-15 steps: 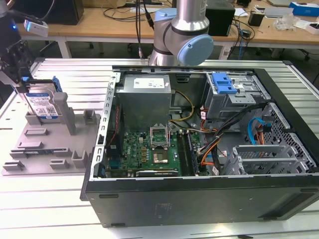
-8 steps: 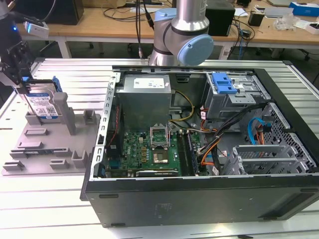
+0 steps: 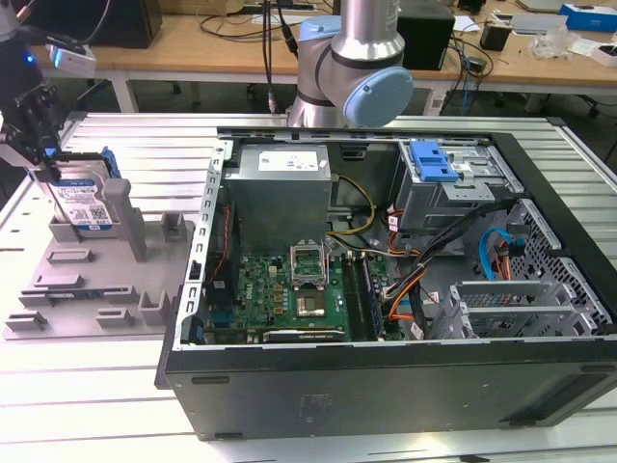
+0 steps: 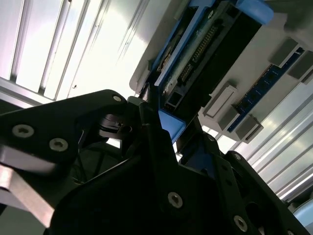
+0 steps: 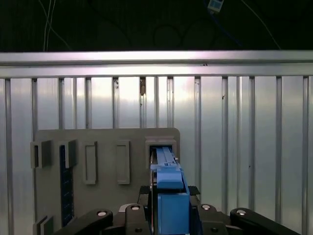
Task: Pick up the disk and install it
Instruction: 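Pick up the disk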
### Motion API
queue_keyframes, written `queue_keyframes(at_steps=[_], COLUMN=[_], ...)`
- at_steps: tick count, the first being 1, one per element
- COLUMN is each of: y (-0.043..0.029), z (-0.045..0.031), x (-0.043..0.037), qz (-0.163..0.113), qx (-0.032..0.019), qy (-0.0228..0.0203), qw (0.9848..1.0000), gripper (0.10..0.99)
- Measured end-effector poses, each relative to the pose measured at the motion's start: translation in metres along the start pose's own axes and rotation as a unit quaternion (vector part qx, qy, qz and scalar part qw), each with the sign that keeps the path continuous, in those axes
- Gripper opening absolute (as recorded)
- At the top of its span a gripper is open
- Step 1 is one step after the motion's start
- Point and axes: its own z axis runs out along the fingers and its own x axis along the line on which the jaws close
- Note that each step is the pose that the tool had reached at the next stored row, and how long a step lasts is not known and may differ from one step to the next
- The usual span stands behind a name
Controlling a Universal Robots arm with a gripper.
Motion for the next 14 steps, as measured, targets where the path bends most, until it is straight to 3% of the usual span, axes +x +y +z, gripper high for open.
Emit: queue_keyframes(at_steps=[14], y=[0.0], z=[0.0007], x=[0.0], qz=[0.002], qx=[0.0], qy=[-0.0002], qw=[1.0], gripper=[0.365])
